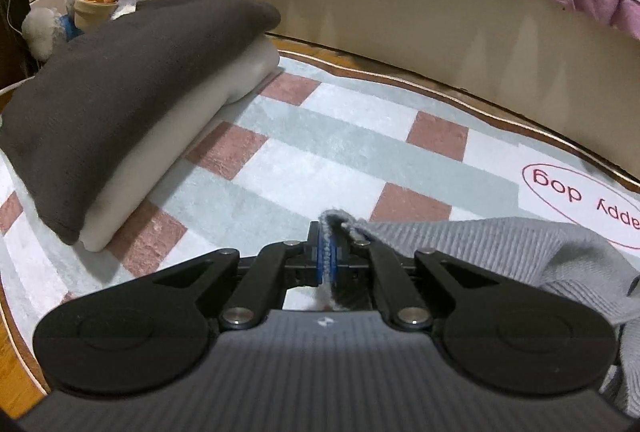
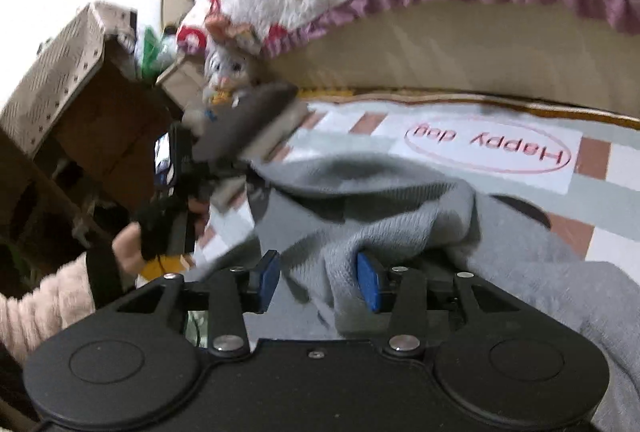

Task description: Fold clothes

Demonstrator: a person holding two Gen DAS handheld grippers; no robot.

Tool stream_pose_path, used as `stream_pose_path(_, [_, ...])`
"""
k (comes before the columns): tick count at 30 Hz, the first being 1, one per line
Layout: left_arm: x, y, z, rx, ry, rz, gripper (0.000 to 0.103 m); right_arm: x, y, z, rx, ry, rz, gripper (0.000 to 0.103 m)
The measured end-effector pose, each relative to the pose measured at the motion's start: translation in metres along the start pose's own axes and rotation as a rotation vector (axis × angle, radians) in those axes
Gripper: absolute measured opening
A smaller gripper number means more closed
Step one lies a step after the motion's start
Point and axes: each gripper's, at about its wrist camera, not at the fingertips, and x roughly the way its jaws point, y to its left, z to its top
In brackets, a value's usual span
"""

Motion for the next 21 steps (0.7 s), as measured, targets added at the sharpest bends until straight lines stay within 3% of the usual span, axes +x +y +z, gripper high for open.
stream_pose_path(4, [0.004,0.013,0.002,-0.068,0.022,-0.031,0.003,-0.027,-0.040,0.009,0.329,-0.257,0.062,0.048])
stream_pose_path(5, [0.006,0.016,0.002,-0.086,0.032,-0.037,0.003,-0.033,-0.046,0.010,0.355,-0.300,0.036,0.048])
stream_pose_path(6, [0.008,0.018,0.001,-0.099,0.044,-0.043,0.003,-0.035,-0.044,0.011,0.303,-0.302,-0.035,0.048])
stream_pose_path(8, [0.014,0.019,-0.002,-0.113,0.068,-0.052,0.003,-0.021,-0.034,0.018,0.144,-0.223,-0.209,0.048])
stream_pose_path(13, [0.023,0.020,-0.006,-0.143,0.075,-0.164,0.003,0.060,-0.014,0.020,-0.069,0.046,-0.297,0.046])
stream_pose_path(16, [0.024,0.022,-0.006,-0.155,0.059,-0.181,0.003,0.100,0.007,0.003,-0.242,0.172,-0.473,0.046])
stream_pose_path(18, [0.023,0.025,-0.007,-0.163,0.057,-0.186,0.003,0.111,0.016,-0.012,-0.364,0.201,-0.567,0.045])
stream_pose_path(21, [0.022,0.025,-0.007,-0.167,0.059,-0.191,0.003,0.116,0.016,-0.022,-0.390,0.218,-0.585,0.046])
